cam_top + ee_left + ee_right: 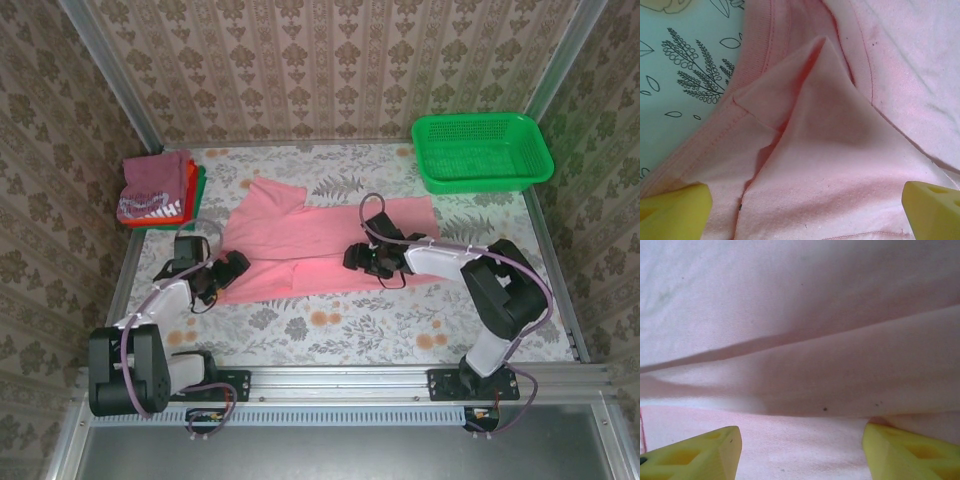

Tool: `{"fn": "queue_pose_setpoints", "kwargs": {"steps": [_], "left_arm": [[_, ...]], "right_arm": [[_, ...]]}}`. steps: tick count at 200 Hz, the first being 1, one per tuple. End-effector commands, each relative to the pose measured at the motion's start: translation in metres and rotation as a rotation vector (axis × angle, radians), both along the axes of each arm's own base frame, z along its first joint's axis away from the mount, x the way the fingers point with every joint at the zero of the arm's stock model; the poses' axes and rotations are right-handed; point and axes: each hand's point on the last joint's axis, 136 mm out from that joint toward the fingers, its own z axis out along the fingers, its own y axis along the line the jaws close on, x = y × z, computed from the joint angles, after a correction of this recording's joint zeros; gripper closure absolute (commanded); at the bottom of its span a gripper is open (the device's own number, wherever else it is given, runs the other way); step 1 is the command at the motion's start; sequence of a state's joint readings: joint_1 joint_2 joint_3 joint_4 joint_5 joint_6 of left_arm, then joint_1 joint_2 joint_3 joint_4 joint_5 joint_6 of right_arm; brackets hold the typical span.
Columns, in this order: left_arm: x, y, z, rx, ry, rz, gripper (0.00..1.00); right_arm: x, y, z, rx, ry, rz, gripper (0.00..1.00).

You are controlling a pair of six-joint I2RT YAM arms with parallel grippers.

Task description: Fold and stack the t-shirts

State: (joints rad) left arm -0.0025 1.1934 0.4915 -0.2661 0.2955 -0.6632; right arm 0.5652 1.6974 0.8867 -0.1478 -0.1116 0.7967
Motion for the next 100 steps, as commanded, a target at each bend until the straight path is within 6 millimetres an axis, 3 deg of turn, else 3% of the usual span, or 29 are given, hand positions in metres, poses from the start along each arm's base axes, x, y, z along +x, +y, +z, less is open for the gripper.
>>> {"fn": "queue_pose_setpoints", "kwargs": {"steps": [1, 25, 49, 72, 100], "left_arm": [[-0.028, 0.010, -0.013, 0.052, 0.084, -0.012, 0.00], [-0.042, 0.013, -0.006, 0.064, 0.096, 0.009, 0.00], [-0.043, 0.019, 0.014, 0.112, 0.053, 0.025, 0.00], [-0.014, 0.021, 0.046, 0.152, -0.071, 0.012, 0.00], [0.040, 0.014, 0.078, 0.215, -0.196, -0.108, 0.00]], "right_arm": [[-0.047, -0.026, -0.029, -0.094, 0.137, -0.049, 0.32], [-0.062, -0.022, -0.021, -0.071, 0.145, -0.035, 0.32], [-0.050, -0.017, 0.012, -0.042, 0.046, -0.009, 0.28], [-0.023, -0.018, 0.049, -0.083, -0.106, 0.018, 0.21], [0.007, -0.026, 0.081, -0.125, -0.253, 0.017, 0.10]]}}
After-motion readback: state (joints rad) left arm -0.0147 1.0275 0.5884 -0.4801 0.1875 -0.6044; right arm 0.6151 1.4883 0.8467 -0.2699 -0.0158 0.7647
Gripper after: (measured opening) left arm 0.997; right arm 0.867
